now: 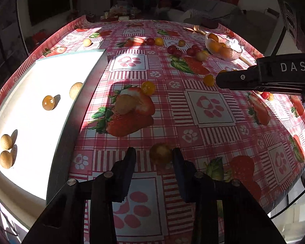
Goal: Organize fruits
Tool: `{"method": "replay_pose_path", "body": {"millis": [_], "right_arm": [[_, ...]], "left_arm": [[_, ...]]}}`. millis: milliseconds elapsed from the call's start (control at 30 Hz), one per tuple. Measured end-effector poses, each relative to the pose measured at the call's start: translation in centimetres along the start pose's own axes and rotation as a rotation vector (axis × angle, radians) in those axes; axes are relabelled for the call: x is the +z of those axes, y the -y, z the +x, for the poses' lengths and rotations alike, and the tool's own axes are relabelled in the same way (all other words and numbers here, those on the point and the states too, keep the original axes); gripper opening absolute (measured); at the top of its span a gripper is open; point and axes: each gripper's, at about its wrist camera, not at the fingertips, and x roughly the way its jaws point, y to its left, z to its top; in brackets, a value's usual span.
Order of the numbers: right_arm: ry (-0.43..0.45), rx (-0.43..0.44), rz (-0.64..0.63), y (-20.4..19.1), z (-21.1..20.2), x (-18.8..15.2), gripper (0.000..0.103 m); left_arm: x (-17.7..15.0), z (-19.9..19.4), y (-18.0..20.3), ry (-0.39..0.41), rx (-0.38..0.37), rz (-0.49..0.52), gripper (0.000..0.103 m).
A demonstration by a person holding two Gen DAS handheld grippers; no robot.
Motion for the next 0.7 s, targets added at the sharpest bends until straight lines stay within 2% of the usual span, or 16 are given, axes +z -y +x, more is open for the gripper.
{"method": "replay_pose_path", "body": {"millis": [67,233,367,500,700], "right_arm": [[0.002,0.009,0.001,-0.1,0.0,-0.1,0.024],[-0.003,0.023,-0.008,-0.9,0.4,-0.1,0.024],[-0.012,0.033,-0.026,-1.8,0.8,0.0,0.024],[-0.019,0.051,-0.051,-3.1,1.3,0.6,0.024],[-0.028,0.092,-0.1,-6.2,2.3,2.2,0.024]], "left_arm": [[-0.1,0.0,-0.1,0.006,-0.007,0.007,0.021],[0.0,-0.3,-1.1,0.009,-0.055,-0.056,0.022],[0.5,-1.9,-2.1,0.041,-0.05,-0.088,0.022],[1.7,-3.8,-4.0,0.081,-0.022,-0.108,0.022],[3.8,-6.2,-8.2,0.135,0.064,-0.141,0.022]]}}
